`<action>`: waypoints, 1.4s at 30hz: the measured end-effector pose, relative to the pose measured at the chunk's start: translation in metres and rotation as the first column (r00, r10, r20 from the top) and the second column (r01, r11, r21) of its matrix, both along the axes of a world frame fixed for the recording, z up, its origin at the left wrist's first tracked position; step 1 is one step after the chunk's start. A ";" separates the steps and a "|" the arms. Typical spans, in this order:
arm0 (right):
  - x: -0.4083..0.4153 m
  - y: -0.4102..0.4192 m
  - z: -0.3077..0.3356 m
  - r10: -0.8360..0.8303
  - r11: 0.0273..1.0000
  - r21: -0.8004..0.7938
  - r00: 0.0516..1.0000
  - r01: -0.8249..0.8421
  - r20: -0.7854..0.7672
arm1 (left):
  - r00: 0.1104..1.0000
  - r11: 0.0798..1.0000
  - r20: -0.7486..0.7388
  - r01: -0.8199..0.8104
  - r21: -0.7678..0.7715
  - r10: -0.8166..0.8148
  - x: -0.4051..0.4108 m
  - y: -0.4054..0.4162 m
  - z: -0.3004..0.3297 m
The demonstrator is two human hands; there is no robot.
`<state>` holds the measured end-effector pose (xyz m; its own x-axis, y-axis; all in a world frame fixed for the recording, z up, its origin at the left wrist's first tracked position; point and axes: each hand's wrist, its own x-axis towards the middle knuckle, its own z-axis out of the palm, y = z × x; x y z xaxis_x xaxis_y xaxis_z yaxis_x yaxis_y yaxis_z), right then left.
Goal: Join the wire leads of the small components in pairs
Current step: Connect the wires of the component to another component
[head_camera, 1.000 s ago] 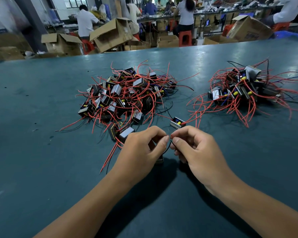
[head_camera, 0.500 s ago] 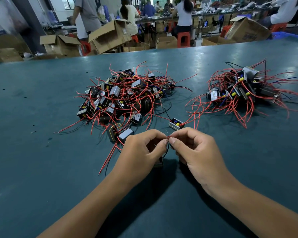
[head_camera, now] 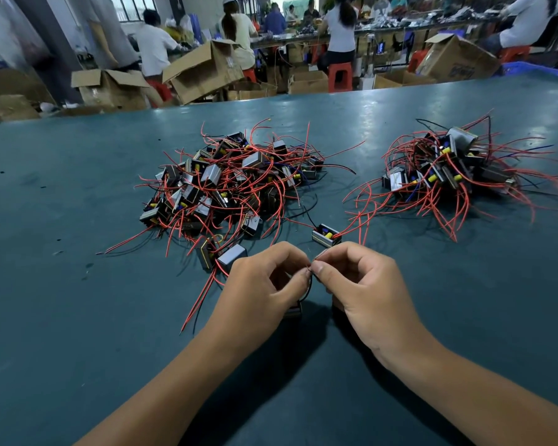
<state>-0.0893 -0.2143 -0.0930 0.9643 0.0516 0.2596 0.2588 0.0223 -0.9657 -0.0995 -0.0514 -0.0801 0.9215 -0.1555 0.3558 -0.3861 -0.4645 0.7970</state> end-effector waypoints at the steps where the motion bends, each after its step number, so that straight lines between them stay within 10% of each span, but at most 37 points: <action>1: 0.000 0.000 0.000 -0.002 1.000 0.001 1.000 0.002 0.003 | 1.000 1.000 0.005 -0.004 0.002 0.004 0.000 0.000 0.000; 37: -0.003 0.002 0.002 -0.079 0.991 -0.107 0.996 0.083 0.046 | 0.996 0.998 0.068 -0.064 -0.019 0.065 -0.004 0.002 0.007; 42: -0.009 0.002 0.007 -0.044 0.982 -0.177 0.991 0.066 0.122 | 0.975 0.978 0.215 0.003 0.208 -0.049 0.004 0.010 0.020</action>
<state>-0.0986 -0.2119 -0.0865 0.9303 0.0556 0.3625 0.3666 -0.1665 -0.9154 -0.0954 -0.0415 -0.0601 0.8199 -0.2691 0.5053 -0.5538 -0.5962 0.5812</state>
